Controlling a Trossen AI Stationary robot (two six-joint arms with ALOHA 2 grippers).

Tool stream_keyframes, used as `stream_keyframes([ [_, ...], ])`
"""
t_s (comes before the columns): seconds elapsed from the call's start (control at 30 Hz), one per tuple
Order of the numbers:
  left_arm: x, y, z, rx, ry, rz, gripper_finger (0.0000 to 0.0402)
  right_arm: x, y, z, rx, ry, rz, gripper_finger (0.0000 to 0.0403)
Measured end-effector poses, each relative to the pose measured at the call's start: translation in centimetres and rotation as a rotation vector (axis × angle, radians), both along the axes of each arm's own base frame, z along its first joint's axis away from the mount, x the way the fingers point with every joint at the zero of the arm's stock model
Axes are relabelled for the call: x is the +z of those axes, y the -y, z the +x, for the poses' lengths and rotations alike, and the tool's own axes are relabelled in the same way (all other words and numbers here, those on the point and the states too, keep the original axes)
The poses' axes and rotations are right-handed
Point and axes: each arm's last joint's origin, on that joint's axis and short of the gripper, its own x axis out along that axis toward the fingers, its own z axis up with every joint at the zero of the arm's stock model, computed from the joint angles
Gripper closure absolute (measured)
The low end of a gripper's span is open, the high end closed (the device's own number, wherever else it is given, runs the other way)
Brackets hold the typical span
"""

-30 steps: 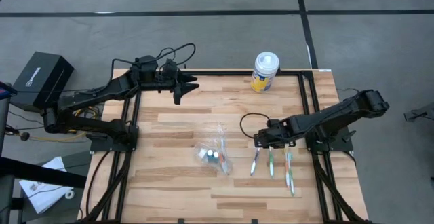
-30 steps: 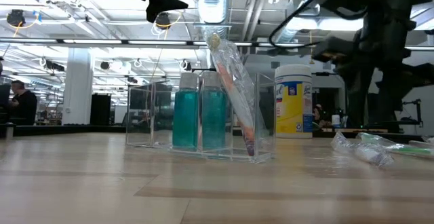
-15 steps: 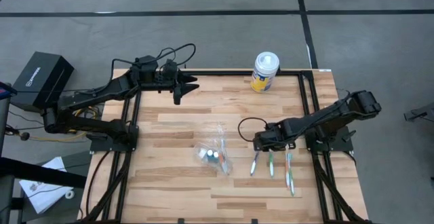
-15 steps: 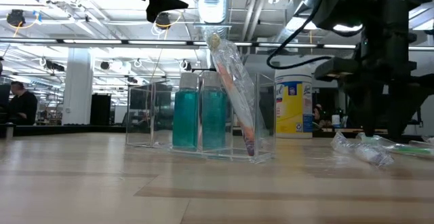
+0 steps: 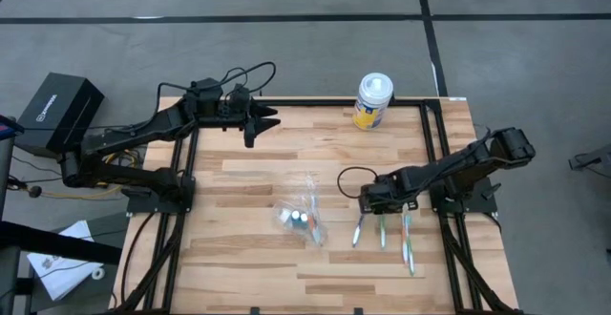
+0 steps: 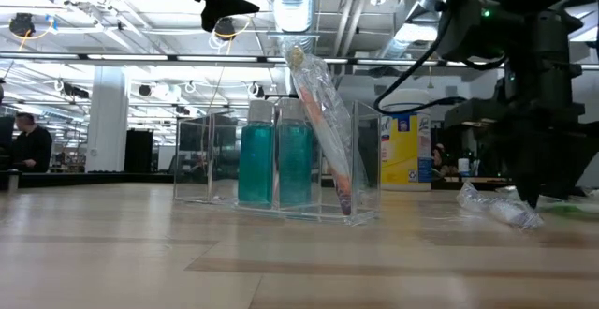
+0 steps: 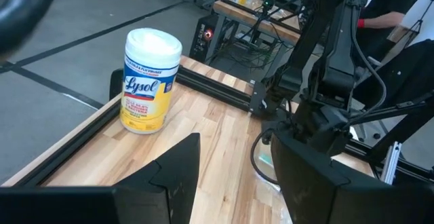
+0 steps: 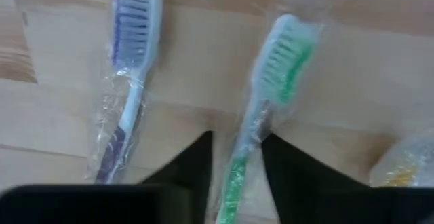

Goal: Pick & Place toothbrushing station
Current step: Put the left green toothbrush into the transparent organizer

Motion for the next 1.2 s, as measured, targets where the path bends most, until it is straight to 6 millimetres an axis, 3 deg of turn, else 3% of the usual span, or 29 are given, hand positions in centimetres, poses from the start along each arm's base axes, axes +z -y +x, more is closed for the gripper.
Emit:
stream_keyframes([
  [0.1, 0.0, 0.0, 0.0, 0.001, 0.0, 0.0, 0.0225, 0.1, 0.4, 0.5, 0.038, 0.057, 0.002, 0.0377],
  [0.37, 0.0, 0.0, 0.0, 0.001, 0.0, 0.0, 0.0225, 0.6, 1.7, 2.6, 0.057, 0.285, -0.063, 0.0399],
  [0.5, 0.0, 0.0, 0.0, 0.002, 0.0, 0.0, 0.0225, 3.6, 2.2, 3.5, 0.027, 0.54, -0.216, 0.0401],
  [0.77, 0.0, 0.0, 0.0, 0.002, -0.003, -0.001, 0.0225, 10.5, 3.7, 0.7, -0.029, 0.823, -0.499, 0.0402],
  [0.97, -0.1, 0.0, 0.0, 0.01, -0.006, 0.0, 0.0225, 15.0, 3.0, -0.3, 0.033, 1.095, -0.779, 0.0403],
  [1.2, -0.1, -0.1, 0.0, 0.021, -0.01, 0.002, 0.0225, 15.8, 0.6, 1.4, 0.209, 1.158, -0.96, 0.0403],
])
